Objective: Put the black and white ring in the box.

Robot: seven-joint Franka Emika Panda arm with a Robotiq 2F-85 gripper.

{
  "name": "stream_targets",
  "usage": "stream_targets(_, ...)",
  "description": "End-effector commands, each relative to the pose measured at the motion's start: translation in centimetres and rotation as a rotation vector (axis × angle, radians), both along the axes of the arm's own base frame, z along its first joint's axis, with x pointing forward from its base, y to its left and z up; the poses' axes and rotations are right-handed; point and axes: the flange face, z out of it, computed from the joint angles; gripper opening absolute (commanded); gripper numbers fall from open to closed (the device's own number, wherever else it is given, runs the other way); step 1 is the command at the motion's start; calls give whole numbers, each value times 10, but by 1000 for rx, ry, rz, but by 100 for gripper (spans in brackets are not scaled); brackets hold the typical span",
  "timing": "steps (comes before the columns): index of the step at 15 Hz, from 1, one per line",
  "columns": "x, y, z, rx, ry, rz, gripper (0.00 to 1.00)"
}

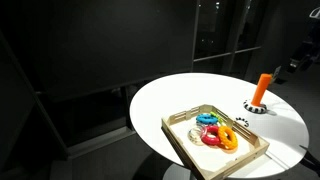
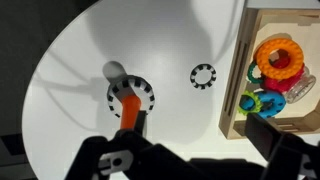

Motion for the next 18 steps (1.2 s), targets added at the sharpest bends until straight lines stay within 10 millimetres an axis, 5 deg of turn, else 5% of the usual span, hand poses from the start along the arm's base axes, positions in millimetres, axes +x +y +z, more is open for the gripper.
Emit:
stream_targets(1, 0, 0, 0, 0, 1, 0, 100)
stream_targets(10, 21, 31, -7, -102, -11, -24, 100)
stream_targets(18, 40, 67, -56, -114, 110, 0, 100)
